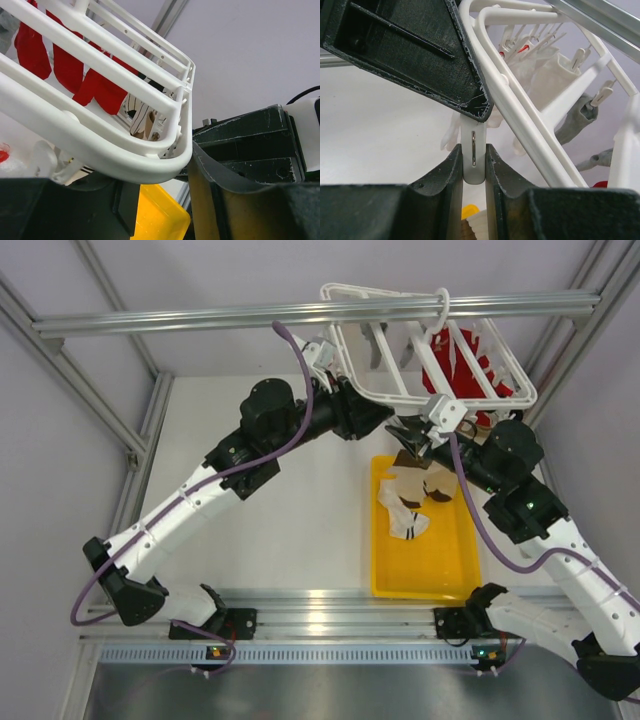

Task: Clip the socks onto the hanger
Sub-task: Open the clamp at the hanger.

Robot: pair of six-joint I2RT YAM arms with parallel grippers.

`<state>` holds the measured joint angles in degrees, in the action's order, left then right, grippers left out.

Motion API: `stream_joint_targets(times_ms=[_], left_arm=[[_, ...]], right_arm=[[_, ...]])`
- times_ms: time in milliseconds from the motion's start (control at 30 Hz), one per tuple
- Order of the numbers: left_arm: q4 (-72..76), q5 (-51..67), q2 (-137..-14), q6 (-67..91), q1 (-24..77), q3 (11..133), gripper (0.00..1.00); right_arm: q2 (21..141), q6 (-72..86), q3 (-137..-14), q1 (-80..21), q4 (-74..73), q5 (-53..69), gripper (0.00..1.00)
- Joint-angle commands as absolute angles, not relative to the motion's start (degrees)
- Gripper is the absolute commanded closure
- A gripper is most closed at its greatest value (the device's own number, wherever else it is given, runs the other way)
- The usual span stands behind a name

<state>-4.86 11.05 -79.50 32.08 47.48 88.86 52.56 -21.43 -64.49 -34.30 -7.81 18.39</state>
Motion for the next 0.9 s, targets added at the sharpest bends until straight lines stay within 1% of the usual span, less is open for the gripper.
stream_joint_targets(times_ms=[0,133,267,400,600,833,867], left_arm=[[-2.72,9.23,-80.07,32.7,47.11,91.23,0.56],[-2.02,11.86,-79.72,32.87,47.11,90.09,0.53],[-1.5,14.14,-79.63,32.87,47.11,89.56,0.48],[-1.23,15.91,-79.72,32.96,47.2,89.21,0.46],[-1.32,16.08,-79.72,32.61,47.2,89.03,0.45],[-2.02,15.47,-80.94,32.61,47.2,89.82,0.46],[-2.11,15.29,-81.03,32.61,47.2,90.0,0.49]], right_arm=[[51.59,-21.53,-64.6,-35.07,-6.06,17.84,1.0],[51.77,-21.45,-64.77,-34.98,-5.89,17.58,1.0],[51.94,-21.18,-64.86,-34.98,-5.89,17.05,1.0],[52.03,-21.18,-64.95,-34.98,-5.98,16.79,1.0],[52.03,-20.83,-65.13,-34.98,-6.06,16.79,1.0],[52.29,-20.83,-65.39,-34.98,-5.89,17.05,1.0],[52.12,-20.74,-65.39,-34.98,-5.89,17.14,1.0]])
